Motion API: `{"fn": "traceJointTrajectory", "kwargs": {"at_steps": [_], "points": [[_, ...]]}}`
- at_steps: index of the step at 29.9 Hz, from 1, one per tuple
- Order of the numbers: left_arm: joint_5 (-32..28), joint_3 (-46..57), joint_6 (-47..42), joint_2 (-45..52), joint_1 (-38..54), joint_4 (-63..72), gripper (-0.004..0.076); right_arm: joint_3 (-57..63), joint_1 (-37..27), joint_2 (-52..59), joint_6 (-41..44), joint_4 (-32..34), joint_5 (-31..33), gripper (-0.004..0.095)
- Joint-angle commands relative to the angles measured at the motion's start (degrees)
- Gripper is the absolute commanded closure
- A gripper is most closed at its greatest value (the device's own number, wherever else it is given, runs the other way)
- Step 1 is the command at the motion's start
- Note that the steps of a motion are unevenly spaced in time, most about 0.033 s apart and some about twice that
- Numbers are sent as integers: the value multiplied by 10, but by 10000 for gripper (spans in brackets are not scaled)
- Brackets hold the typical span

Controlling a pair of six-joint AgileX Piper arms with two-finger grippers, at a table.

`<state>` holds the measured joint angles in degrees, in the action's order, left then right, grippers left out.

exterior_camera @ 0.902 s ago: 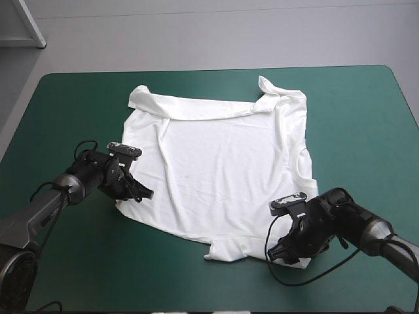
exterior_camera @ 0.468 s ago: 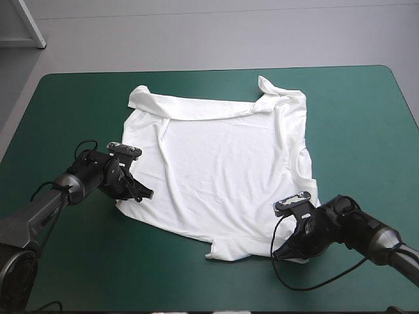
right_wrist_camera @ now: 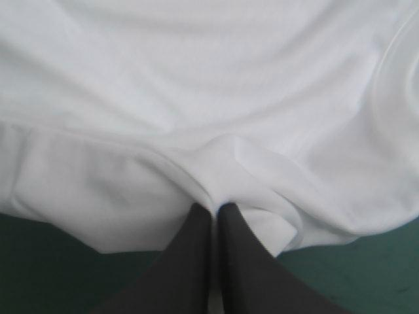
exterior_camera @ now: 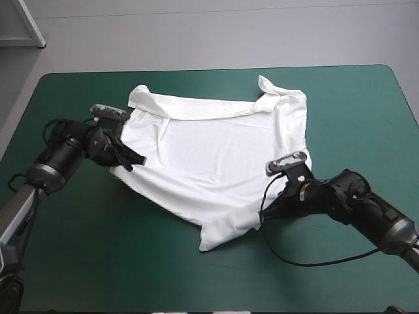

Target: Fold the cloth

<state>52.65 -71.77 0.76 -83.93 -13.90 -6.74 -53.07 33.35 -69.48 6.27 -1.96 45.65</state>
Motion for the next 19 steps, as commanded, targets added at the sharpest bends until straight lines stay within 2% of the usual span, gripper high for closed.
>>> {"fn": "traceJointTrajectory", "kwargs": {"at_steps": [1,5,9,15,19], "points": [[38,-110,3,38,-1,-4,703,-113,0,20,5,47,15,925],[101,-253,19,42,-1,-3,703,-241,0,20,9,88,39,925],[134,-390,40,42,-1,29,703,-369,0,20,2,121,49,925],[136,-579,97,42,-1,131,705,-545,0,20,-19,156,51,925],[127,-667,109,42,-1,157,705,-640,0,20,-39,160,37,925]]}}
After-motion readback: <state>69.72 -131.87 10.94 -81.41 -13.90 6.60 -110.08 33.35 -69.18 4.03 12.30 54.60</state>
